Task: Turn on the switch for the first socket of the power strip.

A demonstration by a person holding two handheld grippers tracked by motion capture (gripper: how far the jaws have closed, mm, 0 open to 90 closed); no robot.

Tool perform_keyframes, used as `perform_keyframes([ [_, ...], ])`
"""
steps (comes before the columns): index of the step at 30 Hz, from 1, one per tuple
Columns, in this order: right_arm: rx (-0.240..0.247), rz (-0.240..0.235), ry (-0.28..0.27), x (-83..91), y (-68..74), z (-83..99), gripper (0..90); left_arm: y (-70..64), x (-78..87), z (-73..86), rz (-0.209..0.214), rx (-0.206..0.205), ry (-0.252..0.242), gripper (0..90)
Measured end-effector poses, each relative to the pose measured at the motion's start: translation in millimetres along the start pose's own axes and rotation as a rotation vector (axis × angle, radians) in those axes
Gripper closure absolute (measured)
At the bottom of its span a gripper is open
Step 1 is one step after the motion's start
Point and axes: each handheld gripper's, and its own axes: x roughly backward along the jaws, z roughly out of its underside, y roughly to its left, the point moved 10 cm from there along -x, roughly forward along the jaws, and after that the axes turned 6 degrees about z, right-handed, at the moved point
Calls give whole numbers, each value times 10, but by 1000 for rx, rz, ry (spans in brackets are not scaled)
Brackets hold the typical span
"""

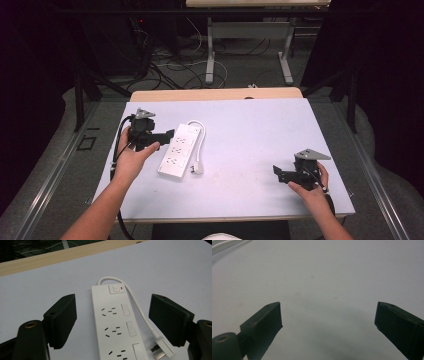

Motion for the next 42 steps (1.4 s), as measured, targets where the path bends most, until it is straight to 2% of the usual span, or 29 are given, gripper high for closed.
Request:
perform_keyframes([
  [11,2,0,-2,0,-5,-3,67,-109,-88,-156,20,-10,9,240],
  [15,1,-1,-1,1,-5,-1,67,-154,-154,-201,35,-1,5,245],
  [20,-3,0,2,1,-10,3,67,-188,-233,-222,47,-8,23,265],
  [25,-8,-2,4,-5,-8,7,67,-208,-325,-234,51,-4,45,301],
  [27,-9,-6,5,-6,-4,9,67,-220,-370,-239,54,13,52,319],
  [37,-4,-7,7,-17,-12,17,68,-262,-572,-211,66,36,121,439],
  [39,-18,-6,18,-10,-4,25,68,-278,-607,-208,67,42,129,452],
  [40,-19,-9,16,-12,-2,24,68,-290,-622,-206,66,58,132,471],
  [42,-20,-10,17,-13,-2,26,68,-299,-651,-204,76,56,140,498],
])
